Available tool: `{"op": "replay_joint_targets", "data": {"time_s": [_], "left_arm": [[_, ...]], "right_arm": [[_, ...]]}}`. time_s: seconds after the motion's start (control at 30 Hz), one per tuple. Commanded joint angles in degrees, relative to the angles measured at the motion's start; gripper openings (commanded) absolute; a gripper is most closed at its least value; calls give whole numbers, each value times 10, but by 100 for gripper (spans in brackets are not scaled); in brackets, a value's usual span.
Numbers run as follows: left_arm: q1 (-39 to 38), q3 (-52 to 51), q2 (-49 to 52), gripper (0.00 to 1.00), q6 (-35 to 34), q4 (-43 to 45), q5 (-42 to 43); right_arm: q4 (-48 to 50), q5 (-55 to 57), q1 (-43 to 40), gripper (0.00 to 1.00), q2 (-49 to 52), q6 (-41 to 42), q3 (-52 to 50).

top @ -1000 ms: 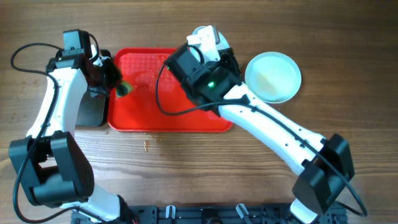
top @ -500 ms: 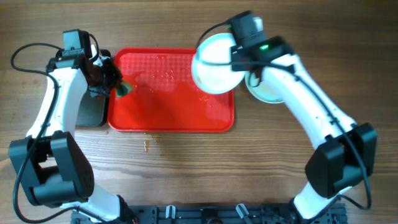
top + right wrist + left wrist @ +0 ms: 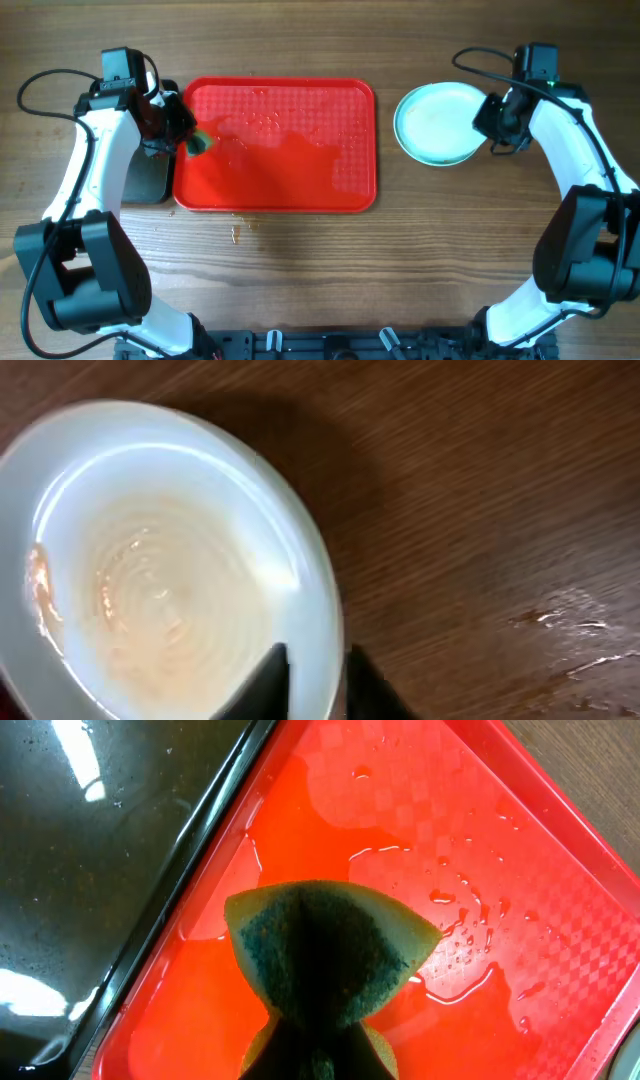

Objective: Clean dirty plates on tray and stack at the side
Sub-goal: 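Drop the sponge into the black basin with the left gripper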

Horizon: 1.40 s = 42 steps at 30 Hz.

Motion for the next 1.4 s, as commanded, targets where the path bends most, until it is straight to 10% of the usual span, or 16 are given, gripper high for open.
{"op": "replay_joint_targets", "data": {"time_s": [0.0,0.27,0.67,0.73,0.87,1.37], "left_arm": [[2,0,-4,4,3,0,-1],[39,44,-6,4,123,14,-81],[118,26,54,10,243,45,-172],[128,26,70,18,243,57,-172],[131,26,80,100,243,61,-172],[40,28,-164,100,212,-31,-118]], "right_arm": [[13,-106,4,37,-11,-63,-1],[-9,-169,145,61,-14,-127,122],[28,-137,266,64,25,-110,122],[27,-137,266,64,25,-111,122],[27,-137,266,64,25,-111,122],[37,-136,266,67,25,-115,122]]}}
